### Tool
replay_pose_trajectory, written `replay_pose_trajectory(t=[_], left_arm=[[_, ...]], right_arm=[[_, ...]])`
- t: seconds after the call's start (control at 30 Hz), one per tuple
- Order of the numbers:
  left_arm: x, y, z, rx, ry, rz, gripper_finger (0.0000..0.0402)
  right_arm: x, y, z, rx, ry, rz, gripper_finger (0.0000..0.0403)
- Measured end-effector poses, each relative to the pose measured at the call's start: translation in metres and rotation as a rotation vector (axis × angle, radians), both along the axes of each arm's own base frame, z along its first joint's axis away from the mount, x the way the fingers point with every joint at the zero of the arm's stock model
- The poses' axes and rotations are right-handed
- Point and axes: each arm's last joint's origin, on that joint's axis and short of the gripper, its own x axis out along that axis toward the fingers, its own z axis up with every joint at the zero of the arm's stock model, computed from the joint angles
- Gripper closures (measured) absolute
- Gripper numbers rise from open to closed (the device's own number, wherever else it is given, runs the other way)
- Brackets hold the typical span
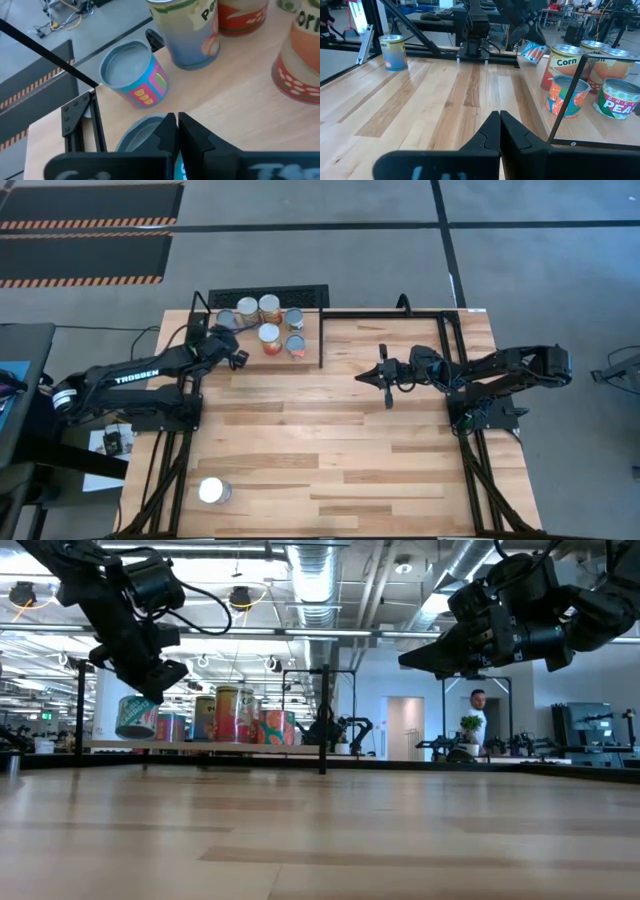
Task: Pick and place cans onto a shelf
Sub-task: Put the canned carrots on the shelf
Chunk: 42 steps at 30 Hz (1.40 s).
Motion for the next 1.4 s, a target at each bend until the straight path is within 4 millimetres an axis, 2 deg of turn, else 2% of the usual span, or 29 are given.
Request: replay_pose_trajectory(t=[0.53, 1.0, 1.2, 1.4], left_arm=[[0.01, 0.008, -0.012, -0.025, 0.056, -0.011, 0.0393], [0.013, 0.009, -0.008, -0.03, 0.035, -0.053, 0.0323], [0.017, 0.011, 0.001, -0.025, 0.02, -0.079, 0.0319], [0.017, 0.01, 0.0, -0.06, 0.043, -0.144, 0.032]], right_arm=[[0.0, 0.0, 0.0, 0.001, 0.004, 0.0, 0.0388], [0.0, 0.0, 0.0, 0.001, 0.004, 0.0, 0.0388], [0.0, 0.0, 0.0, 0.002, 0.004, 0.0, 0.0388], [0.0, 0.0, 0.0, 0.002, 0.004, 0.0, 0.0388]])
